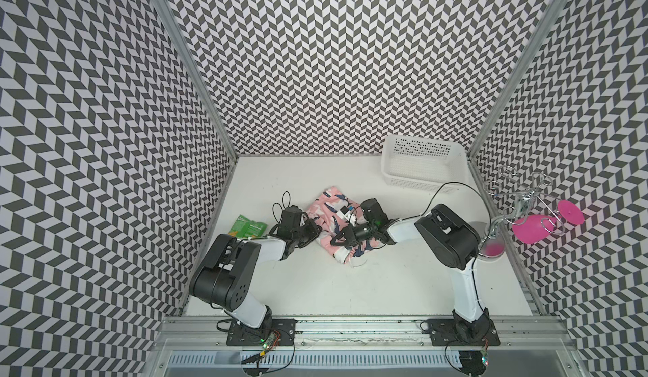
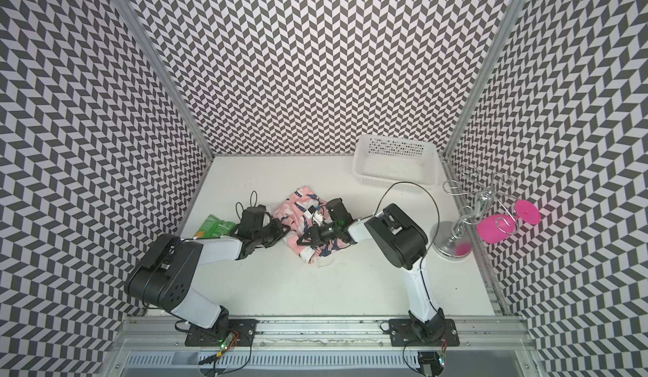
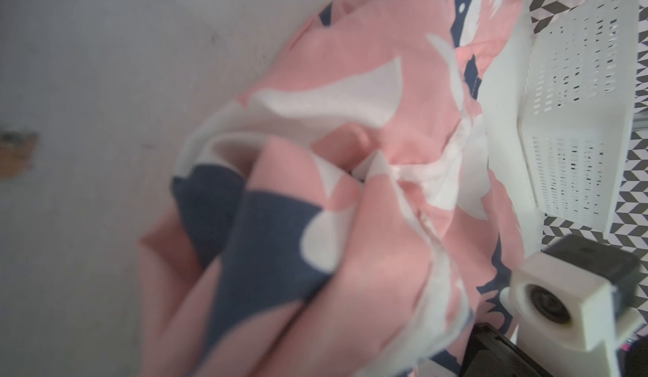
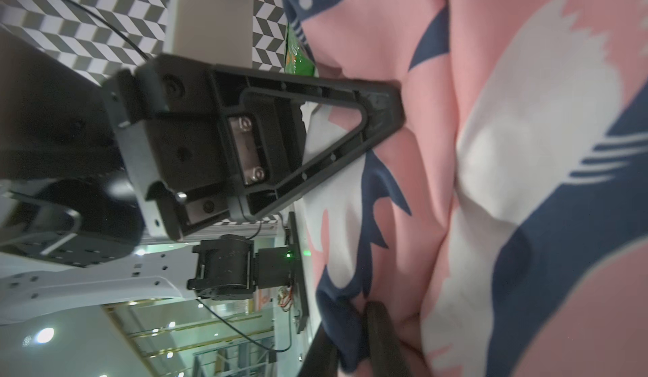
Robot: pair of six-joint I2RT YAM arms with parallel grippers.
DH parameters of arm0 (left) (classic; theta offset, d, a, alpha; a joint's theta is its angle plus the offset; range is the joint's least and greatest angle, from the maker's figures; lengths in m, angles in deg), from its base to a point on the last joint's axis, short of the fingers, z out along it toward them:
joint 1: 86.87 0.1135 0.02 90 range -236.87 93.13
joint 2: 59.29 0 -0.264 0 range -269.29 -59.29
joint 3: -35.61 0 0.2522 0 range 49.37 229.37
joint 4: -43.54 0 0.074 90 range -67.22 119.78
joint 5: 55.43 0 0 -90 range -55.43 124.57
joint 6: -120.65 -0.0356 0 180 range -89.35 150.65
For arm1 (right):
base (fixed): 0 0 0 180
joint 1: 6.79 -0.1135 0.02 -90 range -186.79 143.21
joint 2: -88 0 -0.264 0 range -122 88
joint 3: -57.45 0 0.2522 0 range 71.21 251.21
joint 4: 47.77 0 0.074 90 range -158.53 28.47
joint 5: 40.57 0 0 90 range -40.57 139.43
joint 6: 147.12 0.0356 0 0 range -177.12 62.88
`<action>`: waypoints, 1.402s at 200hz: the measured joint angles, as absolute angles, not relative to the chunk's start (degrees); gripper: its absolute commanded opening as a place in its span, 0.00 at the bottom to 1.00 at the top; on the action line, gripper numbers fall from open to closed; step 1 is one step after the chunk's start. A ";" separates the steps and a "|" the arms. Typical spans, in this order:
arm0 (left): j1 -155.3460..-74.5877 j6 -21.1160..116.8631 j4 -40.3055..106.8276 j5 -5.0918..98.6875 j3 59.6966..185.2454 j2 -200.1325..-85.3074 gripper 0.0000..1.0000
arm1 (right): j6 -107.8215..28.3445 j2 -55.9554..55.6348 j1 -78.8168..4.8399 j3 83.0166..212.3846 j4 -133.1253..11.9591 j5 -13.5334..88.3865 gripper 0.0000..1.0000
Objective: Roll up the shorts
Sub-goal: Roll the shorts at the center of the board.
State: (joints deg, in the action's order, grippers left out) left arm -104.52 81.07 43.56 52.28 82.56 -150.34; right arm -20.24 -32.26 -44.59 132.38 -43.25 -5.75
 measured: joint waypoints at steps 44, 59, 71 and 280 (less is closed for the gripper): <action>-104.47 78.95 35.93 52.33 87.08 -151.47 0.00 | -37.51 -22.45 -49.99 135.83 -62.90 19.71 0.52; -104.47 78.49 34.29 52.50 87.69 -151.47 0.00 | -42.03 -19.17 -53.57 135.92 -66.07 28.80 0.54; -104.47 78.14 32.96 52.63 88.26 -151.47 0.00 | -45.44 -16.85 -57.22 135.90 -67.69 36.91 0.56; -103.38 76.98 26.90 55.19 90.62 -150.03 0.60 | -64.17 -25.82 -72.54 136.97 -62.42 74.99 0.00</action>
